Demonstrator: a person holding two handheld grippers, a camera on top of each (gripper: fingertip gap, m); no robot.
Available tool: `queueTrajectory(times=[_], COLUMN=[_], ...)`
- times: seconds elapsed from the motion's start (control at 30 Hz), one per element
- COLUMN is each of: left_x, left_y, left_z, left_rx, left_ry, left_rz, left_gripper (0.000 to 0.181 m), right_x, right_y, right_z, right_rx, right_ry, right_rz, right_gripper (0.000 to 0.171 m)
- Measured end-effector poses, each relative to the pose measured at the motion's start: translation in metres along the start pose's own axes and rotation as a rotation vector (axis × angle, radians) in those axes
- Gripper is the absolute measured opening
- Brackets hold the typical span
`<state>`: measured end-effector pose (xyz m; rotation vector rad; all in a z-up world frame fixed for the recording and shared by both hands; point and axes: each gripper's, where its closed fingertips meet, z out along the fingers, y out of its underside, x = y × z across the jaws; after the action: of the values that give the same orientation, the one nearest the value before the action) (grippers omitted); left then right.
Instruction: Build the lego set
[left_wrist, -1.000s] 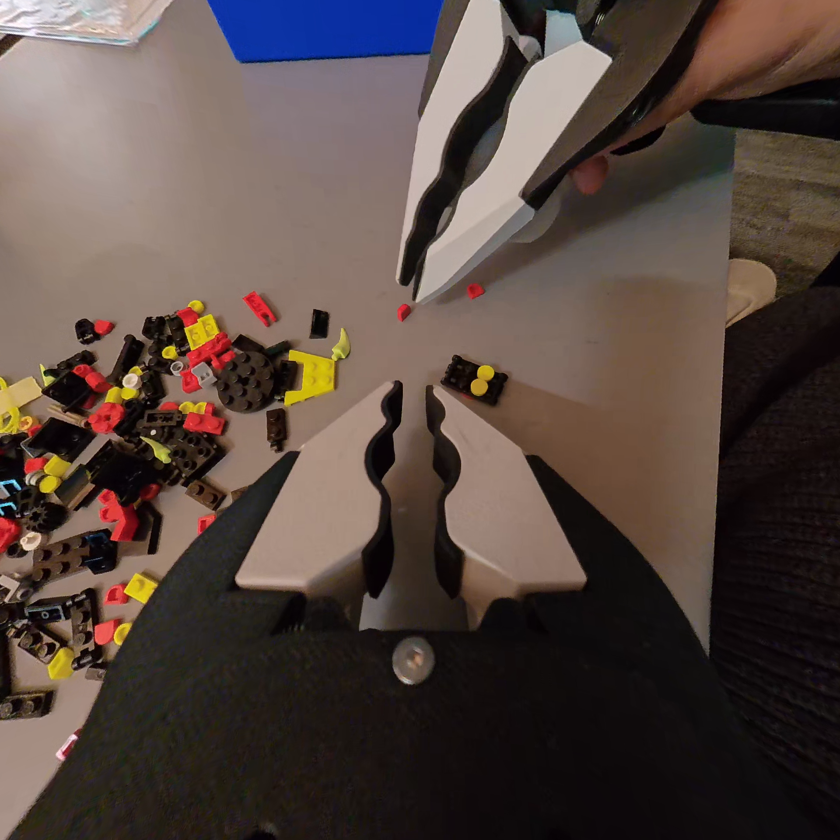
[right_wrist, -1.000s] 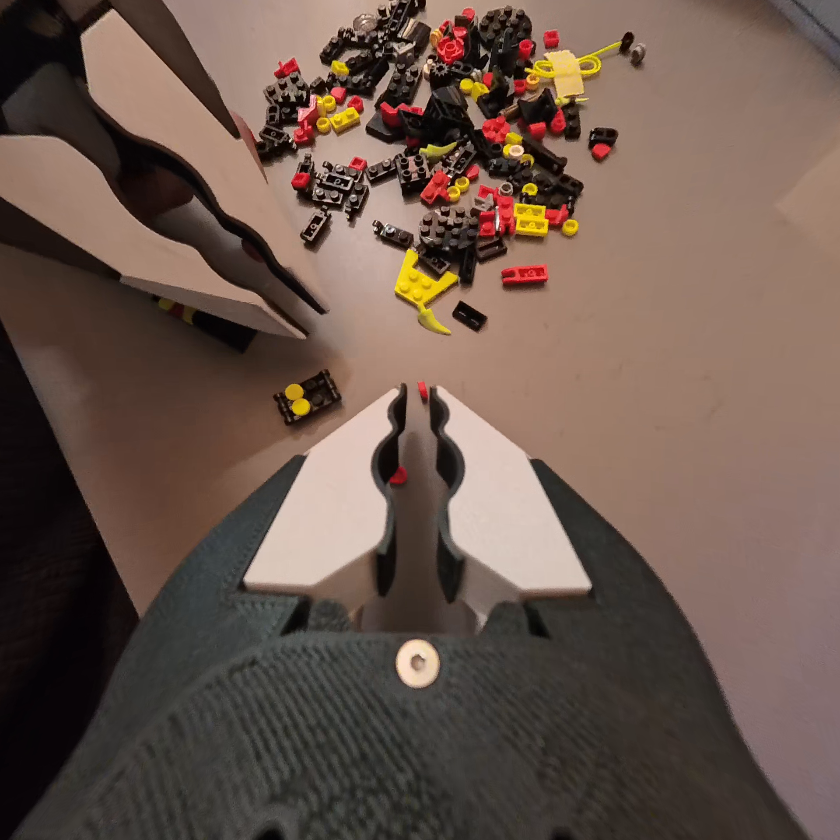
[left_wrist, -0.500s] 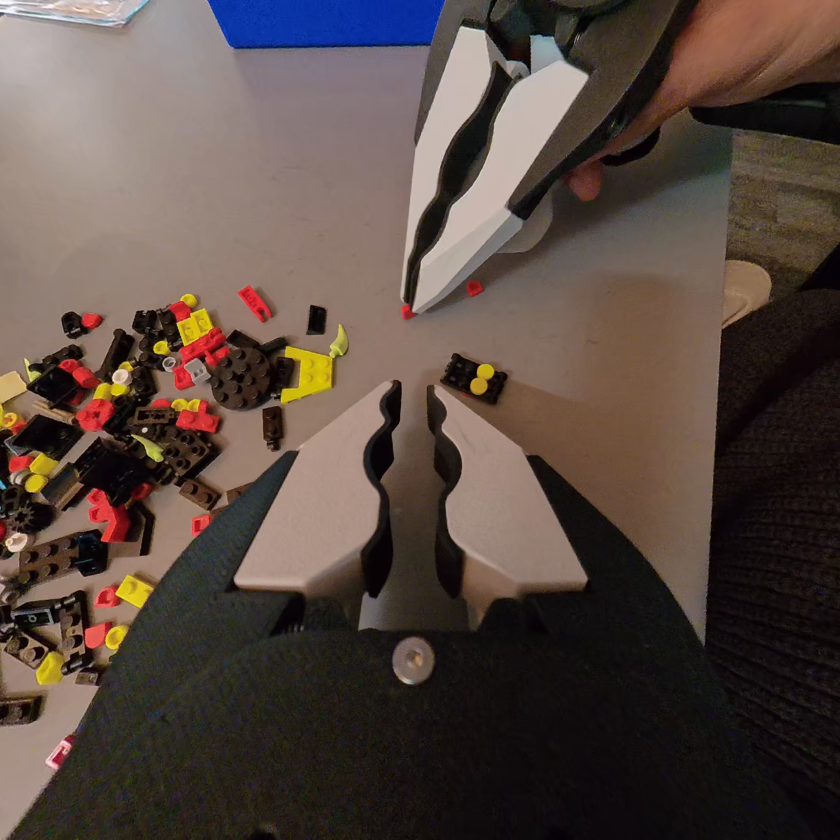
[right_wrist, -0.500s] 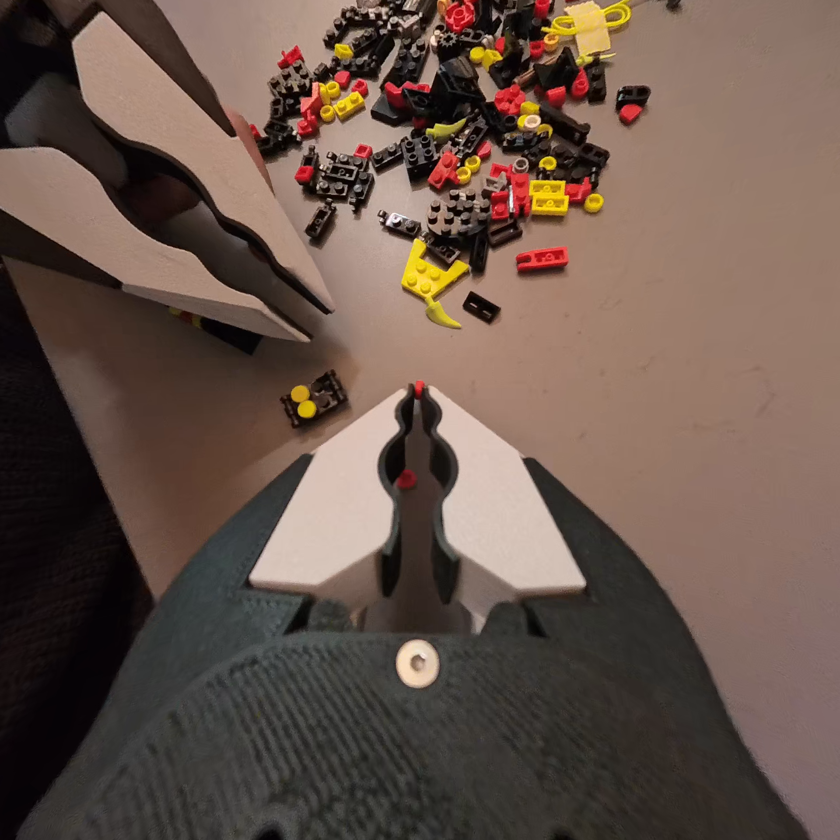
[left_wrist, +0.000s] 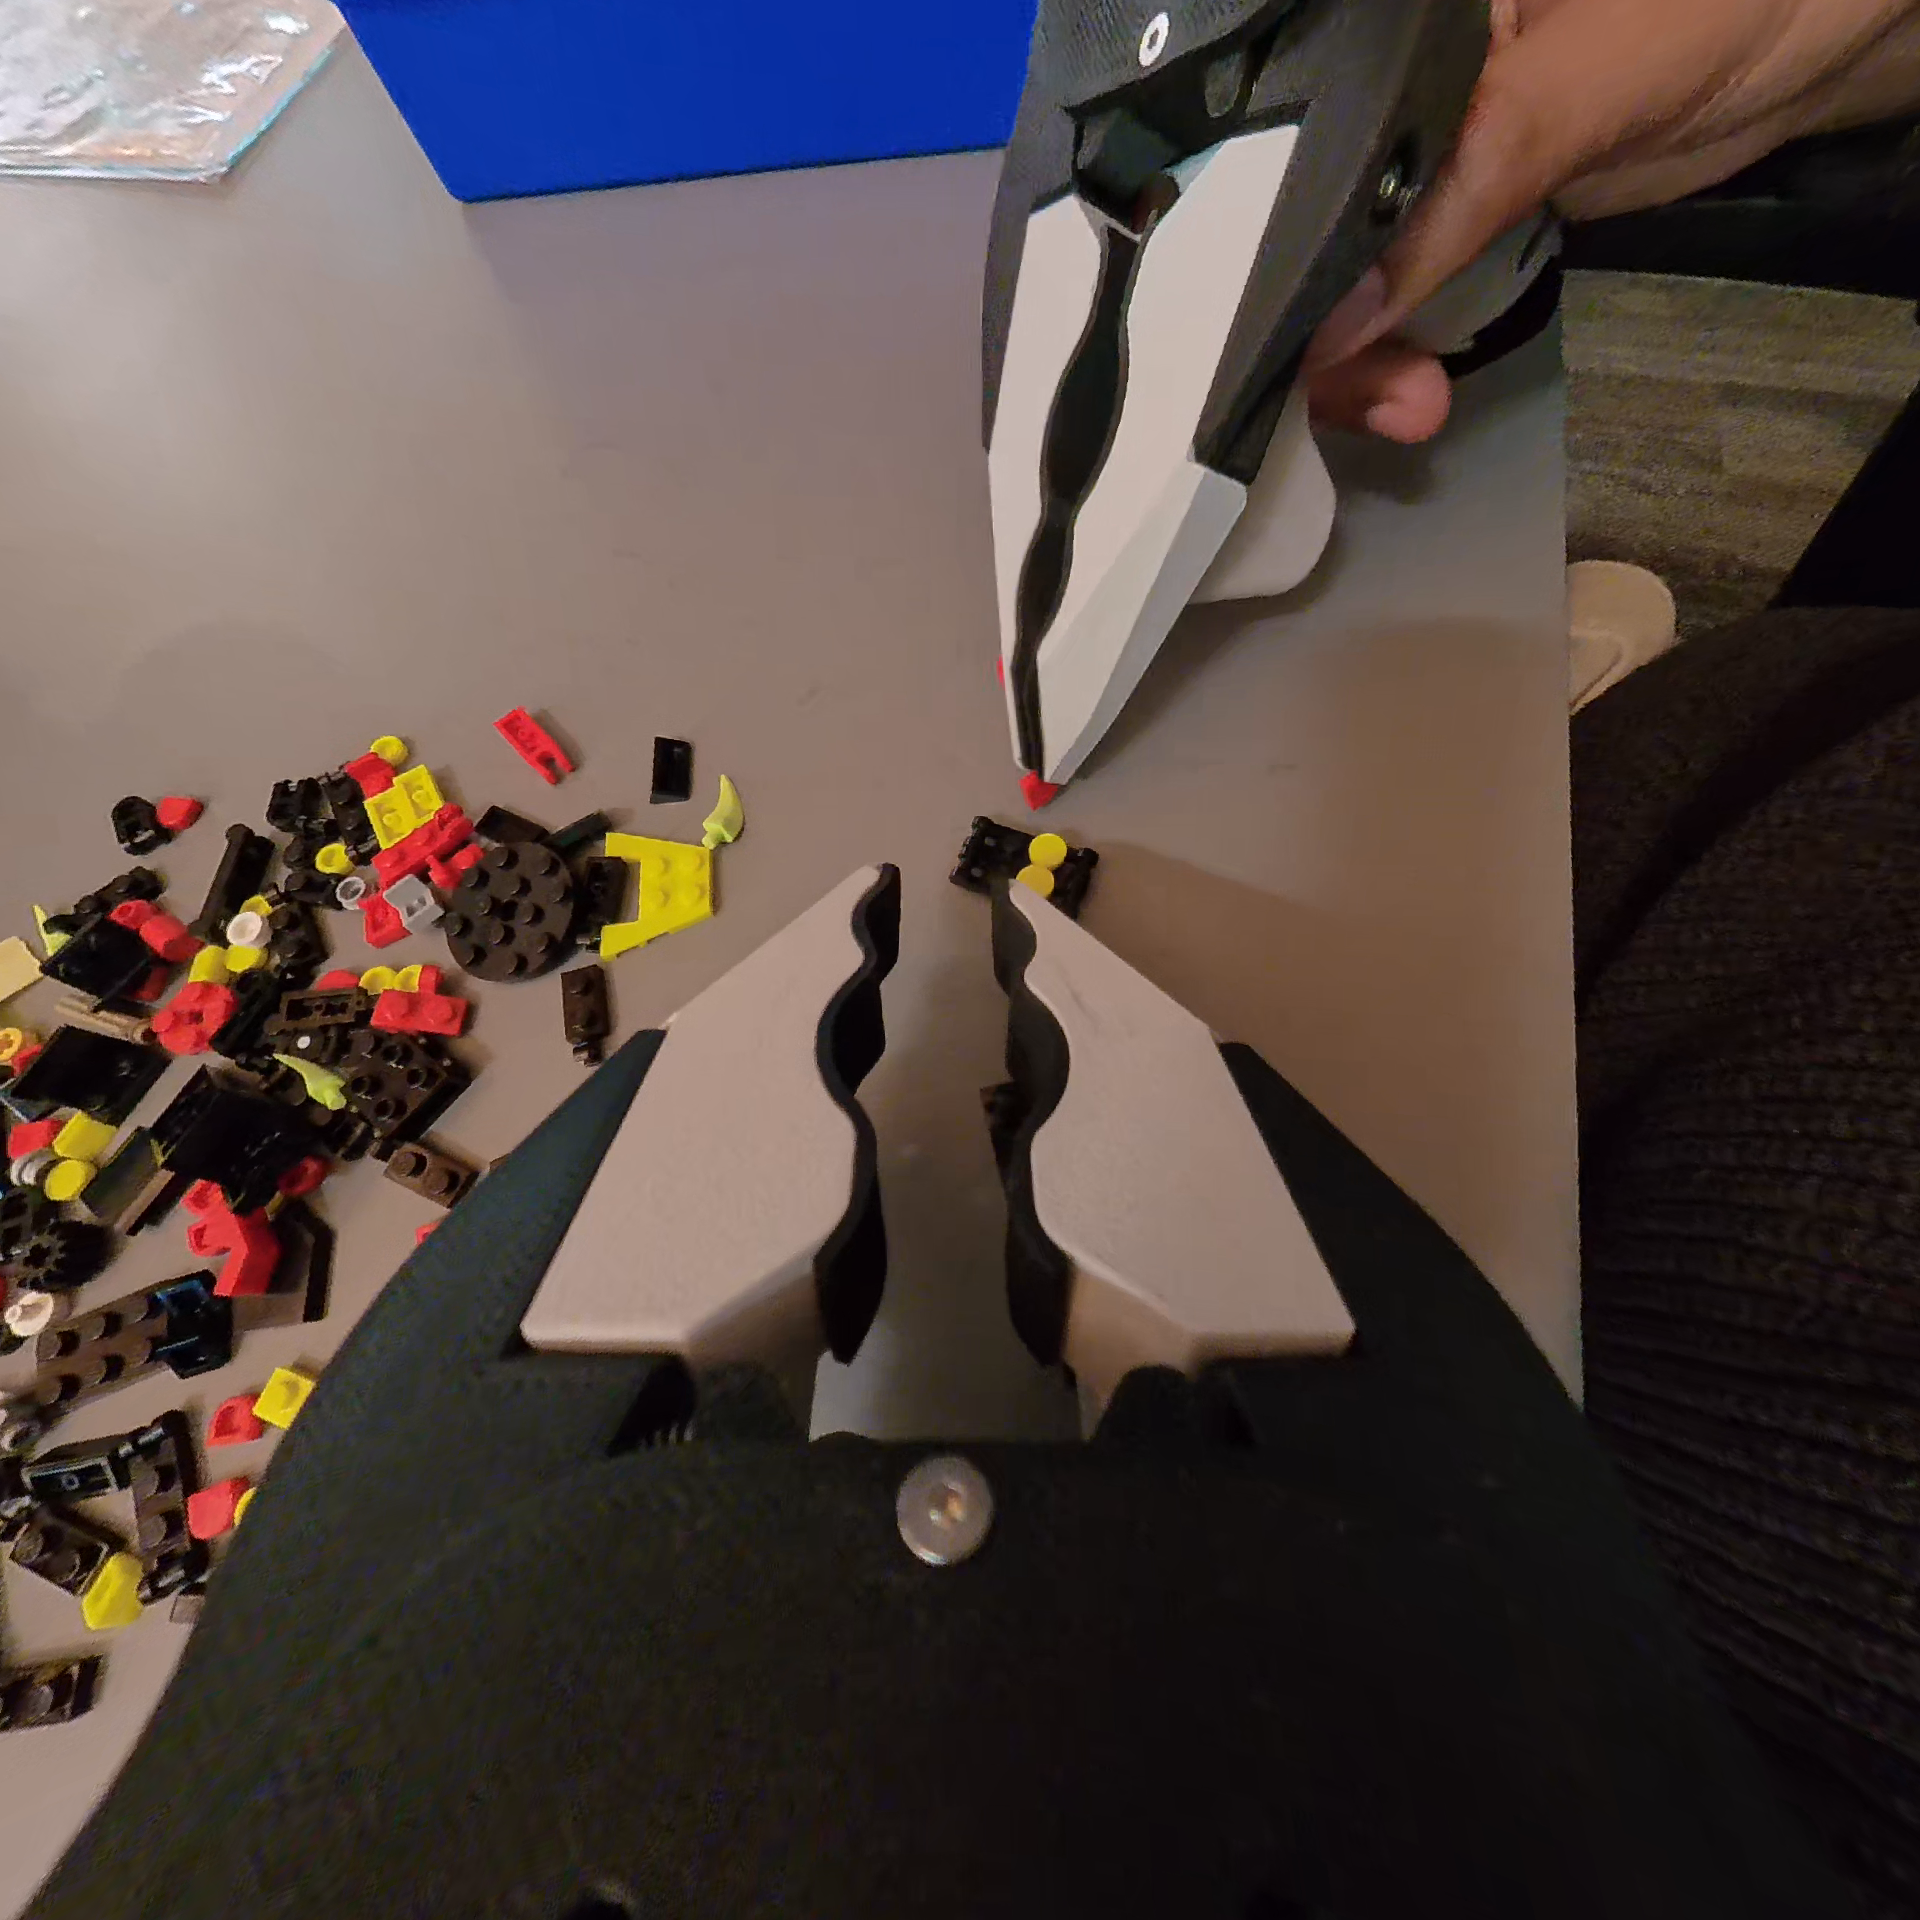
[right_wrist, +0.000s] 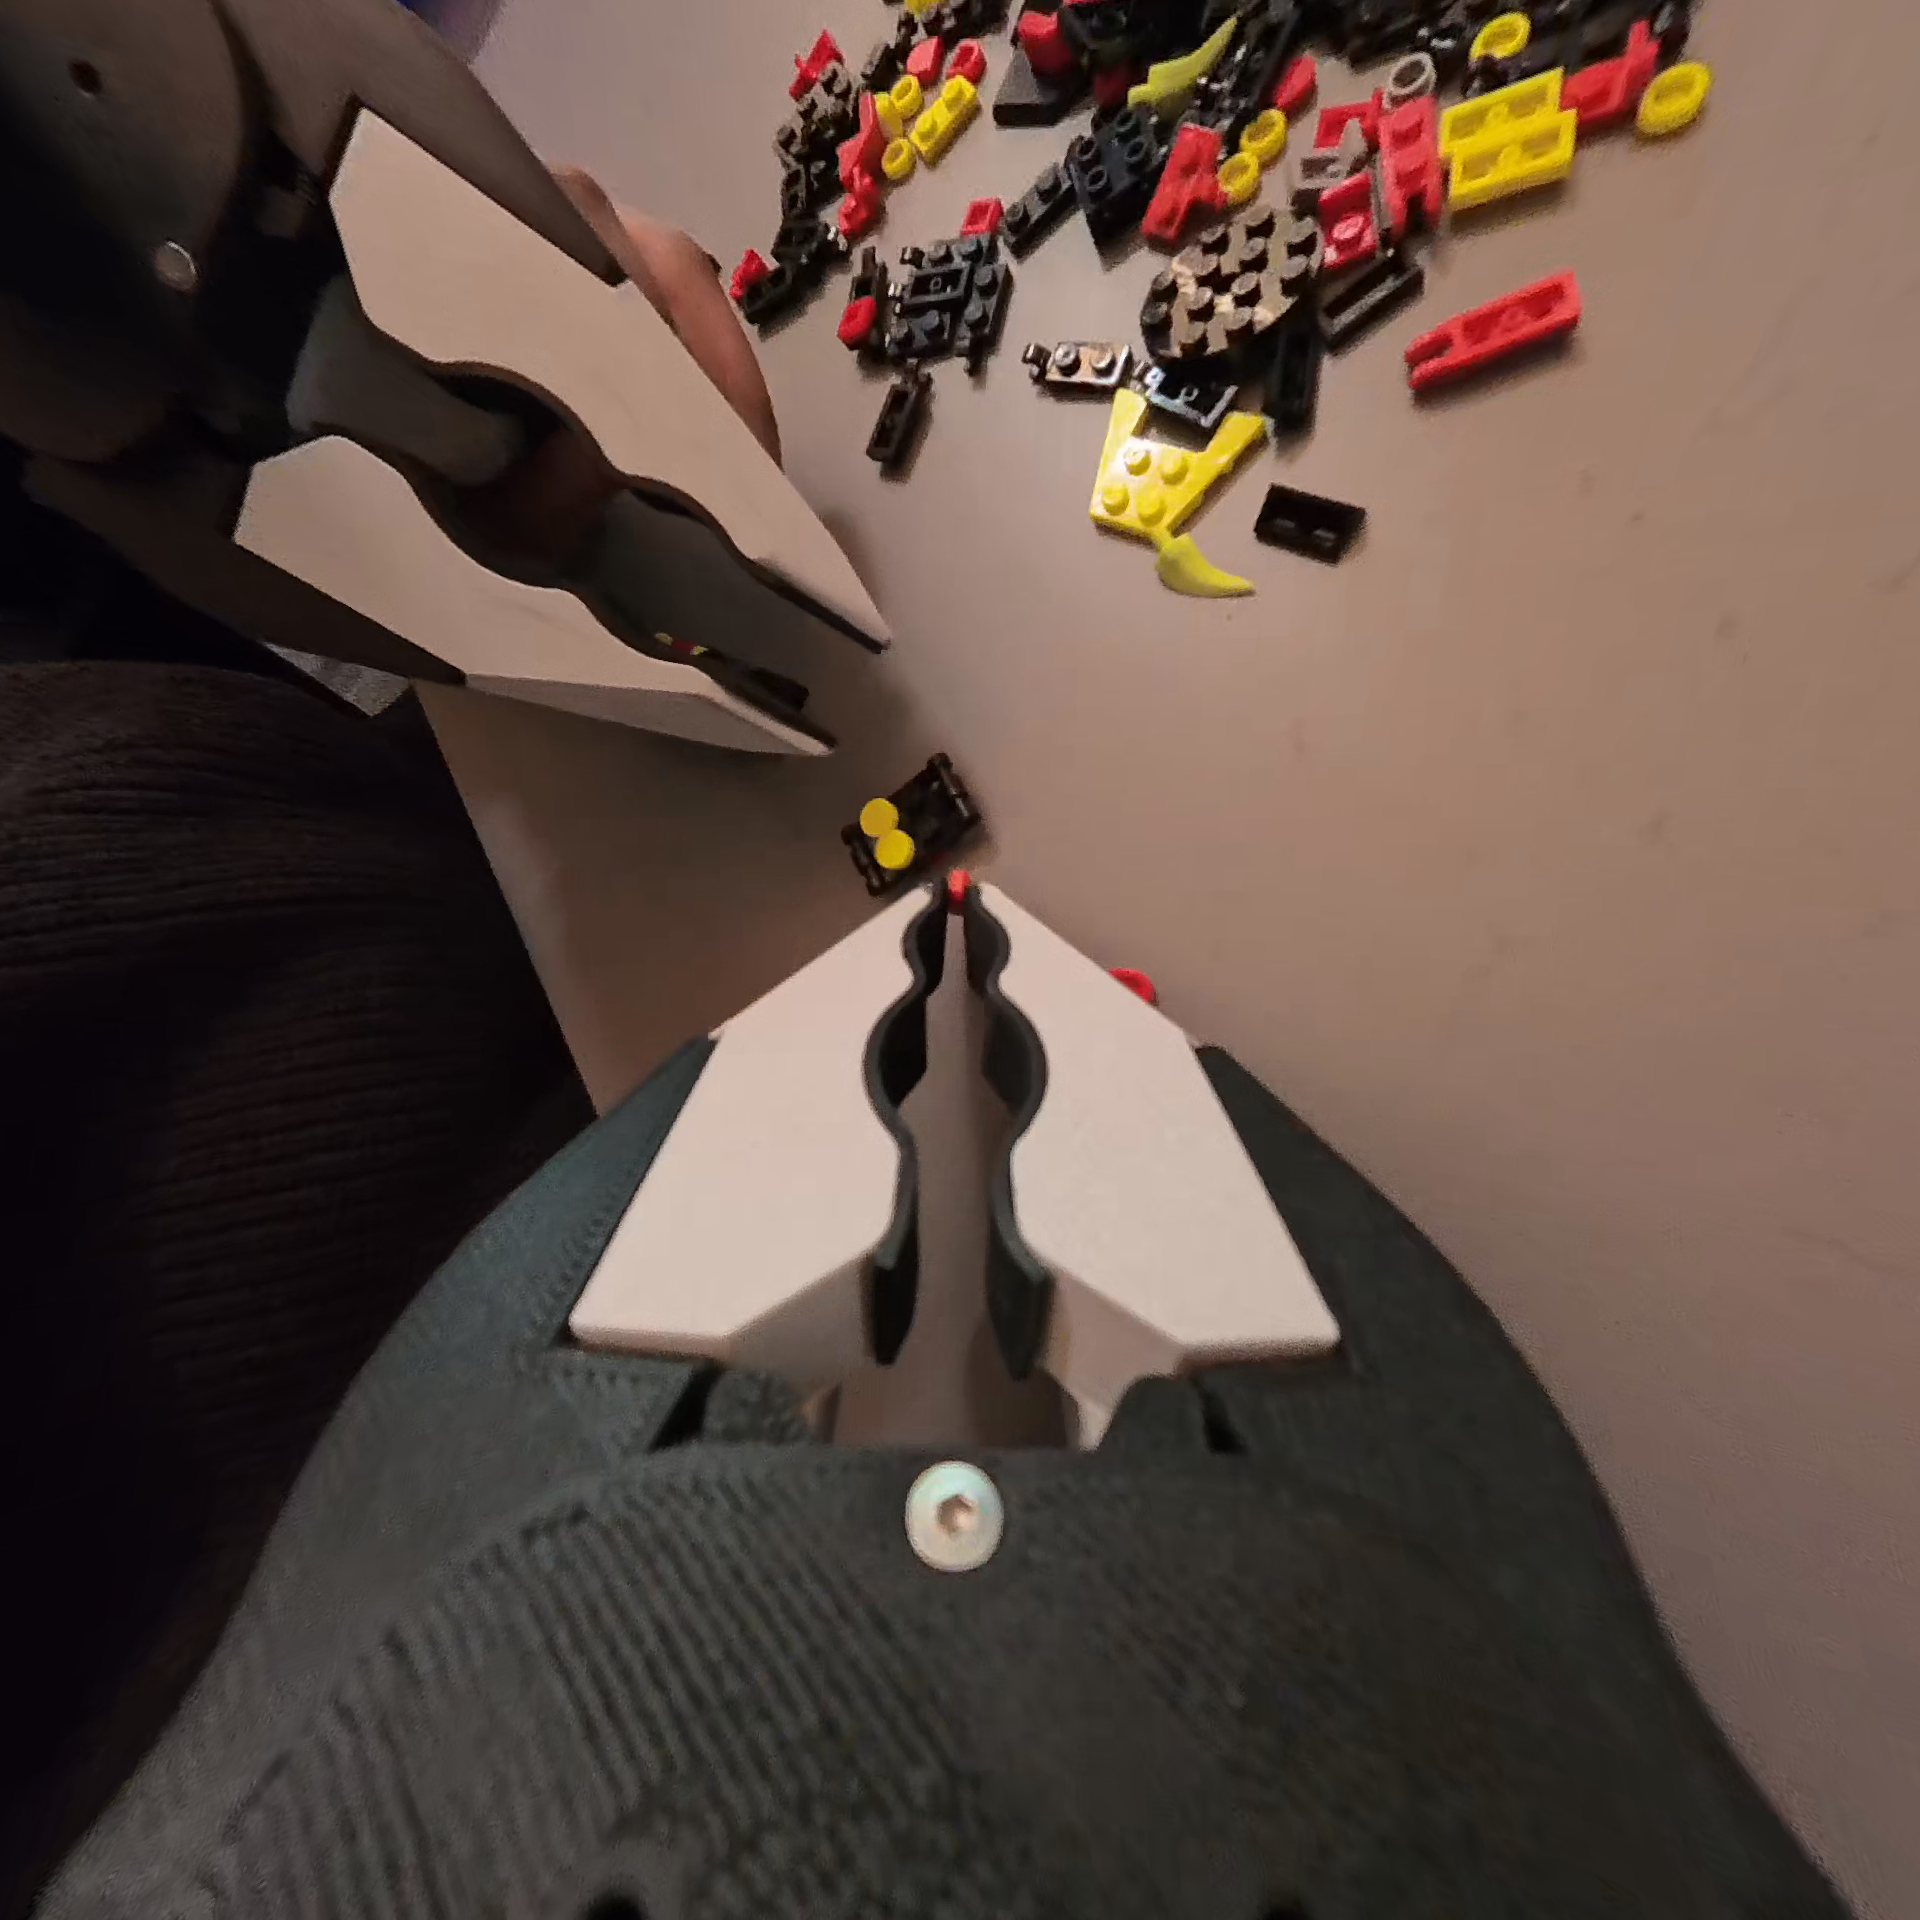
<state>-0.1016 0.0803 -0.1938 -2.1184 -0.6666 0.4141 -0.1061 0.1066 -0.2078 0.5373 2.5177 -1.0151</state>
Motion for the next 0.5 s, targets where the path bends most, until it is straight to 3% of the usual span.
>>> queueTrajectory(times=[0.5], left_x=[0.001], left_y=[0.001], left_z=[0.001], left_rx=[-0.006], left_ry=[0.002], left_rz=[0.009], left_gripper=[0.015], right_x=[0.008], right_y=[-0.009], right_z=[-0.007], right_rx=[0.026], right_ry=[0.106], right_rz=[-0.156], right_gripper=[0.007])
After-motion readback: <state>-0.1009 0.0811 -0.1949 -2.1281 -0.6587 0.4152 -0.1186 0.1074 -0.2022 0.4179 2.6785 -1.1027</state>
